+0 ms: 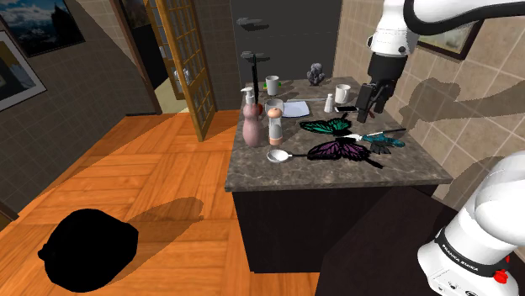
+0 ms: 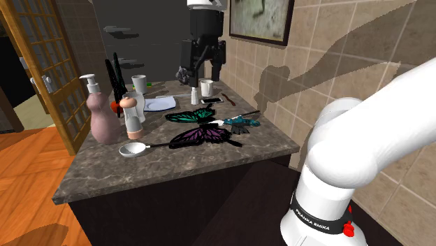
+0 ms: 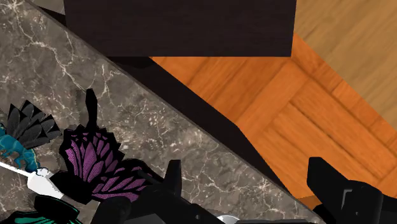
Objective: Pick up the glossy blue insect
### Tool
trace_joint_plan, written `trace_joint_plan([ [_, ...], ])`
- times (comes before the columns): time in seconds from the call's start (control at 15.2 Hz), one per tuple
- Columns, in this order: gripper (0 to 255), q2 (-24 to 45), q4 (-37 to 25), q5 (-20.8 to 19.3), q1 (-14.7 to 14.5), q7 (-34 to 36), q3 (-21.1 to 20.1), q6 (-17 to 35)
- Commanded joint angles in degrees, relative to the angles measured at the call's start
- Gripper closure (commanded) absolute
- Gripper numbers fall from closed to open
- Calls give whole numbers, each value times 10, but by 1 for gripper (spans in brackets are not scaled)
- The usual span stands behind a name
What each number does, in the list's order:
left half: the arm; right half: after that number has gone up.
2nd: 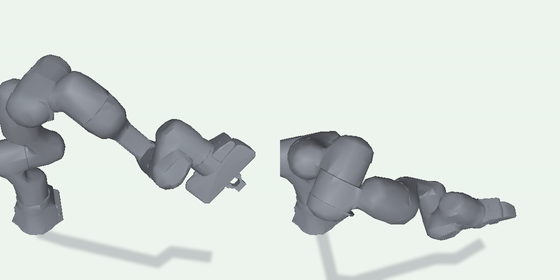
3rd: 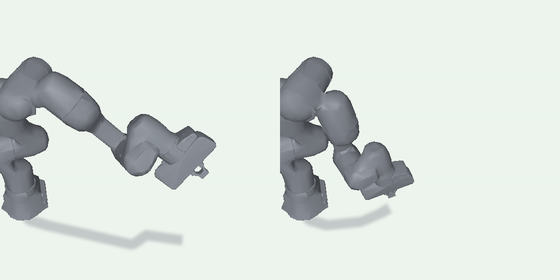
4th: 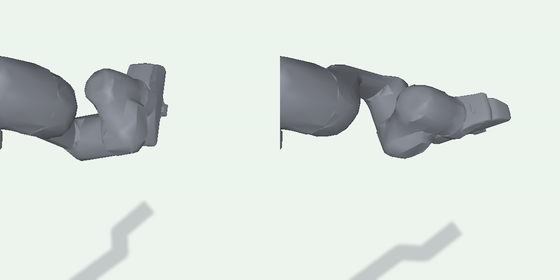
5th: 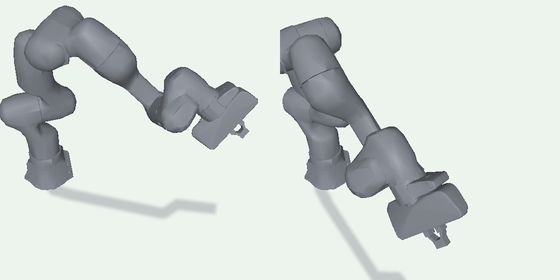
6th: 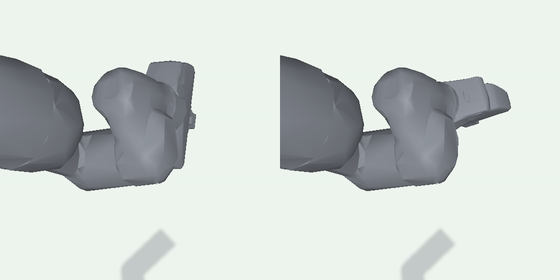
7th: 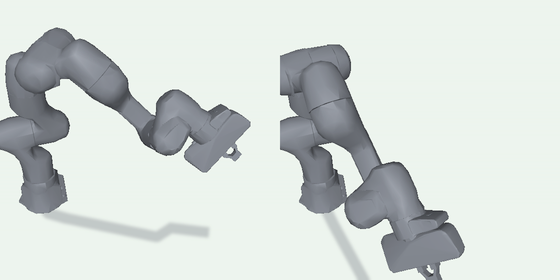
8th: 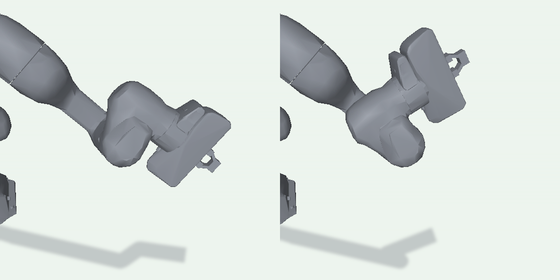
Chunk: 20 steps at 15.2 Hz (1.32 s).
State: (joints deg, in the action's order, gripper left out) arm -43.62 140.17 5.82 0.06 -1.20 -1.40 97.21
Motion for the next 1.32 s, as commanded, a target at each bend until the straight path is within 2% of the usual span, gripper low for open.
trace_joint_plan([
  [0.0, 0, 0, 0, 0, 0, 0, 0, 0],
  [0.66, 0, 104, 32, -52, 43, -122, 101, 116],
  [1.25, 0, 258, -3, -60, 67, -237, 189, 218],
])
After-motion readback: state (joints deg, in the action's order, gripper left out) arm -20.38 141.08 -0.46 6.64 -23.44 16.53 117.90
